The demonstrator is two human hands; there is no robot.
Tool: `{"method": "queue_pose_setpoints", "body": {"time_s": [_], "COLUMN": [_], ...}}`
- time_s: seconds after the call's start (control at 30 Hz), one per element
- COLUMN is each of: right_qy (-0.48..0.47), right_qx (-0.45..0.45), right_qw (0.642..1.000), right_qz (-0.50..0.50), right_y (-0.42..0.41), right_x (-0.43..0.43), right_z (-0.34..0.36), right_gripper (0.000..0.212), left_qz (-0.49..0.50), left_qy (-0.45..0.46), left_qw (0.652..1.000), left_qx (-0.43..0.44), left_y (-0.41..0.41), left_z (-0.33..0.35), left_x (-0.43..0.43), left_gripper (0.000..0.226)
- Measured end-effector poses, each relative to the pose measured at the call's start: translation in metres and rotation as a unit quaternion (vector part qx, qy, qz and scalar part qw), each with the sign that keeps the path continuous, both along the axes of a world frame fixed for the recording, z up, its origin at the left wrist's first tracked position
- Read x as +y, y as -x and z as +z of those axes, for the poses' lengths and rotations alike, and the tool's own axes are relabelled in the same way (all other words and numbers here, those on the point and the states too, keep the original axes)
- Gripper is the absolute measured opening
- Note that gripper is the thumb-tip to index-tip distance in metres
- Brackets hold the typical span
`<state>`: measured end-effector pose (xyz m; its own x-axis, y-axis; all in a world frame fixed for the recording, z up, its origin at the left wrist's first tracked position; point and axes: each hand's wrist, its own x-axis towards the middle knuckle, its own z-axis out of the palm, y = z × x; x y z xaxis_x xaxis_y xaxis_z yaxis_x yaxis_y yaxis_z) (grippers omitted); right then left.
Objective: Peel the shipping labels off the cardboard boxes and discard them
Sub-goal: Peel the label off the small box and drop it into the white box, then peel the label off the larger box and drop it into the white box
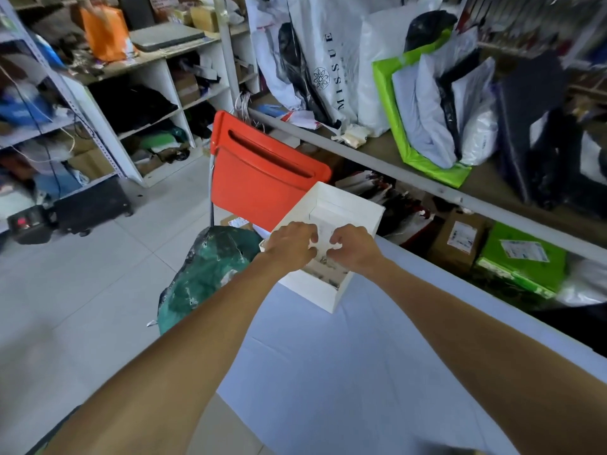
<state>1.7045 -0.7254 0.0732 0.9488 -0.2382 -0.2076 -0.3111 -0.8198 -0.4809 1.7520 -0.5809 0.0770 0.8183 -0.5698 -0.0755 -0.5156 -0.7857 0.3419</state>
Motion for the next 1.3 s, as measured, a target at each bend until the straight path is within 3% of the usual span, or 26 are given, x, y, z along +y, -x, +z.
{"method": "queue_pose_setpoints", "body": {"time_s": [0.27, 0.53, 0.9, 1.3], "right_qy": [0.023, 0.07, 0.064, 0.063], "right_qx": [0.033, 0.02, 0.059, 0.092], "right_qw": [0.999, 0.997, 0.976, 0.968], "right_qz": [0.027, -0.032, -0.199, -0.225], "right_y": [0.044, 0.122, 0.299, 0.51], "right_x": [-0.009, -0.065, -0.163, -0.22], "right_z": [0.01, 0.017, 0.014, 0.006], "right_gripper": [0.042, 0.052, 0.055, 0.052], "left_qz": [-0.017, -0.081, -0.229, -0.261], "left_qy": [-0.01, 0.033, 0.009, 0.004], "left_qw": [1.0, 0.994, 0.97, 0.961], "left_qx": [0.022, 0.072, 0.086, 0.093], "left_y": [0.025, 0.087, 0.222, 0.417], "left_z": [-0.002, 0.002, -0.002, -0.012], "left_x": [-0.026, -0.09, -0.188, -0.248], "left_gripper": [0.023, 0.014, 0.013, 0.014]}}
